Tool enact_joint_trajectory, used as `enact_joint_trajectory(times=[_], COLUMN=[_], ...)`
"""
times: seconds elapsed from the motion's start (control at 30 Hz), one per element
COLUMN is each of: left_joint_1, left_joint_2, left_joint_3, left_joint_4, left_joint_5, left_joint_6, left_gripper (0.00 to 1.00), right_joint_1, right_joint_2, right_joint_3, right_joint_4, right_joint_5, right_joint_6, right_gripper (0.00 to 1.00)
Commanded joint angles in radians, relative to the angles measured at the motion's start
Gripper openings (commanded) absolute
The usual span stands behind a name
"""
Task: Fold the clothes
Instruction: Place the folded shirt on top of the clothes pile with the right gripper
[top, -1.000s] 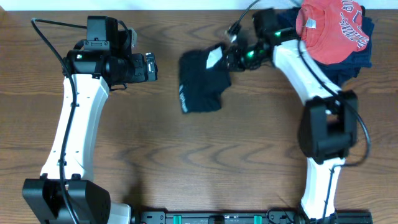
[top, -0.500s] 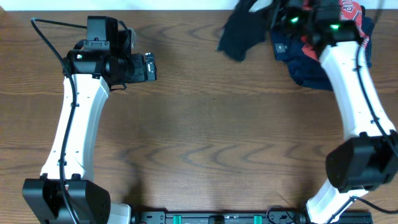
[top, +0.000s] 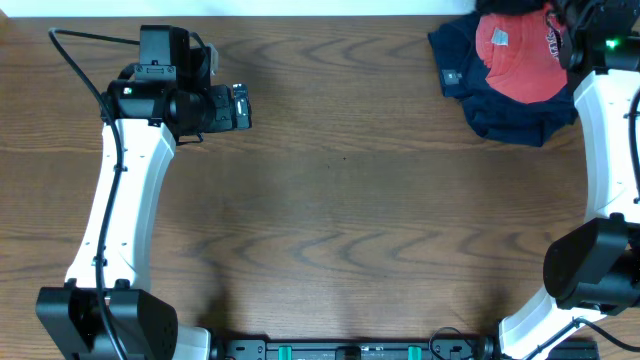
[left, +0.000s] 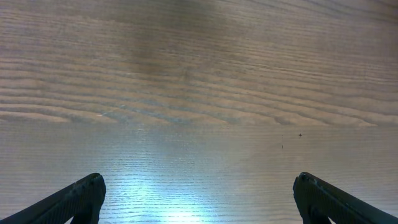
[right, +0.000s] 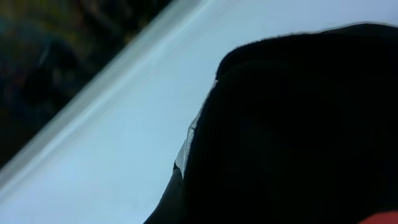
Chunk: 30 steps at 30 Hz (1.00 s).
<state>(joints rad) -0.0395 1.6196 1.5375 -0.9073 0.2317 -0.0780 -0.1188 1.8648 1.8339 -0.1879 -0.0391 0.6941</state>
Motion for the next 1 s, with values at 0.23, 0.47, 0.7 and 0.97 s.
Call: enact_joint_trajectory(times=[0.23, 0.47, 0.7, 0.97], left_joint_1=[0.004, 0.004, 0.003, 0.004], left_joint_2=[0.002, 0.002, 0.004, 0.02], left_joint_3=[0.005, 0.005, 0.005, 0.005], left_joint_4=[0.003, 0.007, 0.055, 0.058], left_joint_5=[-0.009, -0.009, -0.009, -0.009], left_joint_6=[0.006, 0.006, 0.006, 0.006], left_gripper=[0.98, 0.98, 0.98, 0.98], right_joint_1=[-0.014, -0.039, -0.045, -0.053], right_joint_2=[0.074, 0.186, 0.296, 0.282], right_joint_3=[0.011, 0.012, 0.011, 0.011], right_joint_4=[0.321, 0.409, 0.431, 0.2], right_joint_5=[0.17, 0.167, 0.162, 0.09], right_joint_6=[0.024, 0.027, 0.042, 0.004], right_gripper=[0.01, 0.01, 0.01, 0.01])
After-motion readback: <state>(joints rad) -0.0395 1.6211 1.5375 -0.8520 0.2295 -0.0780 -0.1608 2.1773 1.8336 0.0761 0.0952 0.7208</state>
